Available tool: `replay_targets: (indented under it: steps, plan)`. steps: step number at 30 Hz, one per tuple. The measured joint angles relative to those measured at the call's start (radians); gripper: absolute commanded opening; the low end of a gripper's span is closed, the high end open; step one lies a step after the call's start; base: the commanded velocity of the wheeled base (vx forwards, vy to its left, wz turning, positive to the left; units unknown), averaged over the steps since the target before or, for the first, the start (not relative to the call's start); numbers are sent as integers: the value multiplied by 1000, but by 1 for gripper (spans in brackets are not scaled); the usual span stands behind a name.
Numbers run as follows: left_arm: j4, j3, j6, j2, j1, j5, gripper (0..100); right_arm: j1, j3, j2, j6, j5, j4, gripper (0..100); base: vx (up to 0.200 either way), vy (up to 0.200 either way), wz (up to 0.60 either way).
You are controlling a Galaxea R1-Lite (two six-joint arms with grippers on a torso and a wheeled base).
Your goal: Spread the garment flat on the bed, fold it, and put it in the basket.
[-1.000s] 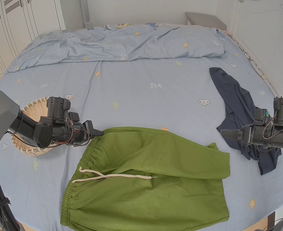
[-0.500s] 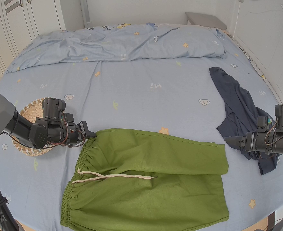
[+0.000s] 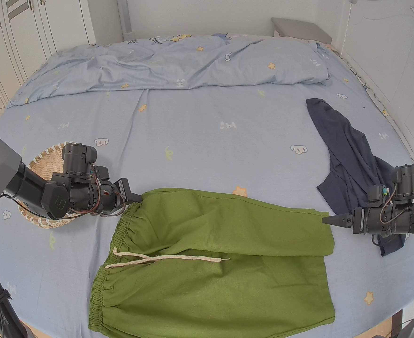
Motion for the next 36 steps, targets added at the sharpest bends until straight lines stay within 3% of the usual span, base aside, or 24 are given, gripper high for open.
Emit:
replay_targets:
  steps: [15,23,24,36]
  plan:
    - [0,0,-1,-19,7,0,0,9,-21,199,5,9,-205,100,0,0,0]
    - [0,-1,-1,-20,7,-1,0,16,-18,237,7,15,-231,100,0,0,0]
    - [0,-1,-1,-20,6,-1,0,16,-18,239,8,21,-231,0,0,0,0]
    - [0,-1,-1,-21,7,0,0,4,-19,248,17,31,-237,0,0,0,0]
